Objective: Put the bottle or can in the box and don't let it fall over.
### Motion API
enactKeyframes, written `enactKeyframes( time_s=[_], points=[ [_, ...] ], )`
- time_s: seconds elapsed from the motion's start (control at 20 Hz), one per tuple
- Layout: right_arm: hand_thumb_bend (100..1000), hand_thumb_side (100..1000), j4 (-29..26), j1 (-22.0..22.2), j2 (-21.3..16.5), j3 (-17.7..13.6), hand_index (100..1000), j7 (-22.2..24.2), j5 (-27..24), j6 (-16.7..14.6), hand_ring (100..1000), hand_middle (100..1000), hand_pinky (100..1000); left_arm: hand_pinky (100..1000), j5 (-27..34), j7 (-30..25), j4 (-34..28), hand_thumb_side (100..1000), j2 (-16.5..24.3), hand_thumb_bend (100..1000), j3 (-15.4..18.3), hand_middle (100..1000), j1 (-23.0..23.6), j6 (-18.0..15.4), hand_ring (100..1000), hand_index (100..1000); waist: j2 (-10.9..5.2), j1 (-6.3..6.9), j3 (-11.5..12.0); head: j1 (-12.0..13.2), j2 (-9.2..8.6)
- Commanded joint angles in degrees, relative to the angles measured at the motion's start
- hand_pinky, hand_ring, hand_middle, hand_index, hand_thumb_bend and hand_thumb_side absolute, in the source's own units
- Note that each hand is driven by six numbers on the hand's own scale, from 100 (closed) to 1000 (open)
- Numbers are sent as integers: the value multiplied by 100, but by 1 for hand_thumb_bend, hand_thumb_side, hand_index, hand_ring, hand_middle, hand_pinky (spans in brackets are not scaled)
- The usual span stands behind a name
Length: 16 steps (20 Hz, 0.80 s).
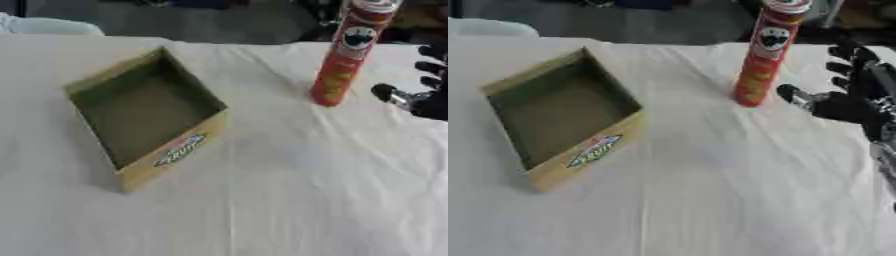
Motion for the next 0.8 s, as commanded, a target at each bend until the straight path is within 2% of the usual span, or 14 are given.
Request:
enactKeyframes(
  time_s=[0.05,0.6,0.65,0.7,0.8],
  points=[
    [623,100,-110,-68,-199,-60,1000,-35,-9,-7,969,967,985,774,17,23,-112,177,196,303,63,934,-86,1,1000,835,-78,19,1,9,-29],
    [639,100,-52,-153,-190,-42,1000,-75,-89,-14,973,971,980,774,14,22,-118,176,201,294,60,934,-93,0,1000,833,-89,21,23,-12,-26],
    [613,100,-22,-185,-184,-37,1000,-80,-119,-19,976,974,980,774,14,22,-118,177,201,293,59,933,-94,1,1000,832,-89,22,25,-15,-27],
    [655,100,21,-239,-177,-32,1000,-96,-164,-28,977,975,980,774,14,22,-116,178,199,289,58,934,-93,3,1000,832,-87,25,29,-21,-29],
    [658,100,132,-364,-169,-23,1000,-146,-272,-55,977,978,978,773,11,19,-112,179,194,290,54,934,-89,7,1000,832,-84,32,38,-47,-37]
  ],
)
